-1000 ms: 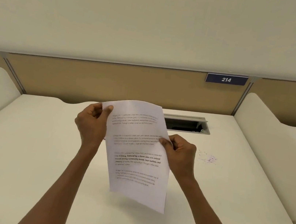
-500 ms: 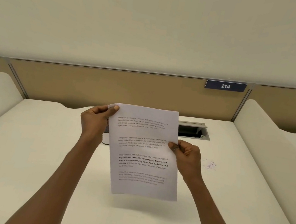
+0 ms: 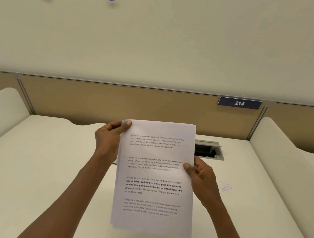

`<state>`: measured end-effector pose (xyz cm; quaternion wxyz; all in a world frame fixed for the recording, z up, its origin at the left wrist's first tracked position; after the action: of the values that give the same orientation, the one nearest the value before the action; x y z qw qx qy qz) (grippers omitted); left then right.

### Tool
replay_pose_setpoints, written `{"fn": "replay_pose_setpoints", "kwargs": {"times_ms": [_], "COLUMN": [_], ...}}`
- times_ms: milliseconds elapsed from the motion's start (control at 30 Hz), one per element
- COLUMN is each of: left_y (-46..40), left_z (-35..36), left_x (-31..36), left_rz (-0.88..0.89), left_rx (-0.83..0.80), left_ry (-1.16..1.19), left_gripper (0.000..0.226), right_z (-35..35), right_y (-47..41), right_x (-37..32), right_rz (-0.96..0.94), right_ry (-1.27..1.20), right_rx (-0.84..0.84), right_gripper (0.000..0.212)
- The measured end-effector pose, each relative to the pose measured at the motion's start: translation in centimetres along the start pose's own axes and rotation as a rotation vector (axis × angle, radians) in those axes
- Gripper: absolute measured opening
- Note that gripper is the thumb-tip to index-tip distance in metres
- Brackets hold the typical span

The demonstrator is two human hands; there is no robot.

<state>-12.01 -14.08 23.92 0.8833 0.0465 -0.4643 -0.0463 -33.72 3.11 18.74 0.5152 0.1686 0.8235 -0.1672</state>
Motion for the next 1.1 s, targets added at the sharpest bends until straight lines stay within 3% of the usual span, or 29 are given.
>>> {"fn": "replay_pose_setpoints", "kwargs": {"times_ms": [233, 367, 433, 533, 633, 767, 967, 1100], "left_y": [-0.2, -1.4, -1.6, -1.4, -0.1, 1.9, 4.3, 5.4], "left_z": [0.7, 0.6, 0.4, 0.0, -1.3, -3.6, -4.0, -4.1], "left_x": [-0.3, -0.5, -0.5, -0.4, -0.8, -3.2, -5.4, -5.1], "left_rz": [0.074, 0.345, 0.404, 0.218, -0.064, -0.175, -0.038, 0.041], "left_rx": [0.009, 0.056, 0.077, 0.028, -0.200, -0.458, -0.229, -0.215], "left_ry": [-0.015, -0.364, -0.480, -0.397, -0.273, -0.304, -0.327, -0.317], "left_gripper": [0.021, 0.016, 0.026, 0.044, 0.051, 0.028, 0.014, 0.013], "right_z": [0.4, 0.8, 1.0, 0.8, 0.6, 0.6, 1.5, 1.4], "right_y": [-0.3, -0.6, -0.6, -0.8, -1.0, -1.0, -0.2, -0.3], "right_x": [0.3, 0.2, 0.2, 0.6, 1.0, 1.3, 1.2, 0.7], "right_rz": [0.055, 0.040, 0.035, 0.056, 0.077, 0.097, 0.036, 0.010], "right_ry": [-0.104, -0.122, -0.127, -0.158, -0.191, -0.192, -0.110, -0.126], "right_rx": [0.080, 0.084, 0.081, 0.103, 0.127, 0.161, 0.153, 0.253], "right_gripper": [0.014, 0.013, 0.013, 0.013, 0.013, 0.012, 0.013, 0.015]}}
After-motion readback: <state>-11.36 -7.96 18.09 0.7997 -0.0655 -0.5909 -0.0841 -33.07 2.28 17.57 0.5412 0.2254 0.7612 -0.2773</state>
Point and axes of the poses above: each hand's wrist, its own y-axis away from the middle knuckle, its own z-axis out of the palm, x = y × z, the point moved 1 cm from there along -y, towards the middle knuckle, and after that the axes turned 15 degrees about y, right-handed, at the moved point
